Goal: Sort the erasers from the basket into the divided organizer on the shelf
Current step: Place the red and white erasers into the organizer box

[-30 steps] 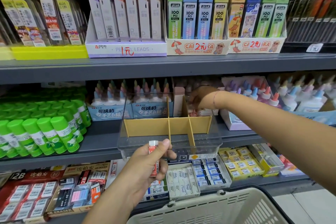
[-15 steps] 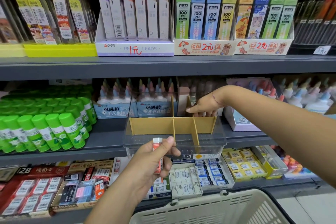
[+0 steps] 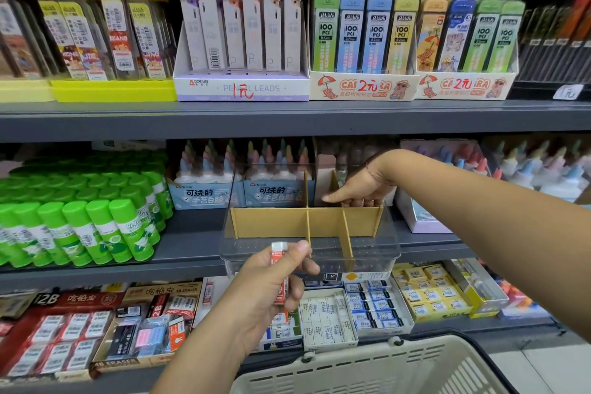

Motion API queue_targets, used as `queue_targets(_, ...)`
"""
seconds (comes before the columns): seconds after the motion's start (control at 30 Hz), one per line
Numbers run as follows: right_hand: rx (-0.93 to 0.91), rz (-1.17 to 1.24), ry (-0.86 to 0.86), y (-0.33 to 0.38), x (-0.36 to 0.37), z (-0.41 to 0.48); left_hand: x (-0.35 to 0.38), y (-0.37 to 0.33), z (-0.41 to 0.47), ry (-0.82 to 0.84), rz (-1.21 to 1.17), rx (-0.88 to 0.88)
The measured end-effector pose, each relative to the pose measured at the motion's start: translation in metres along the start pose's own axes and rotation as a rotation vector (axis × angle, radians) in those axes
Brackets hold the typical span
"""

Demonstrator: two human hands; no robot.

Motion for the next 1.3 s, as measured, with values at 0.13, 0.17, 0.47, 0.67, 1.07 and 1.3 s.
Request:
queue_targets(0.13,-0.016,-0.008,0.046,-0.0002,0.003,-0.0012,-0.0002,0.0001,0.0007,0.003,0.005,-0.003)
queue_targets(0.17,-0.017,-0.01,0.052,-0.0008,0.0036,-0.0021,0.0003,-0.0001,0.0009,0.007,0.004,0.0)
queue_targets(0.47,0.081,-0.073,-0.017,-0.0062,0.0008,0.001,0.0012,-0.0004,0.0016,0.006,-0.006,0.002)
queue_targets(0.67,0.165,-0.199,-0.045,-0.0013,0.0033,0.0058,-0.0003,-0.001,0.0009,0.003,0.003,-0.002)
queue_targets(1.07,0.173,-0.353,-0.034,-0.0031,0.0048,0.0057,-0.0007,-0.0016,0.0002,0.015,0.013,-0.002)
queue_targets(1.3,0.209,-0.542,-0.052,-0.0054,0.0069,-0.0024,-0.005,-0.0012,0.0003,-0.022,0.06,-0.008)
Point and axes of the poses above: each hand's wrist, its own z-axis towards the middle knuckle, its own x-axis out of the palm, y = z × x, the point moved 5 cm from there along z, towards the middle knuckle, and after that the axes turned 14 degrees about y, right-handed, at the moved point
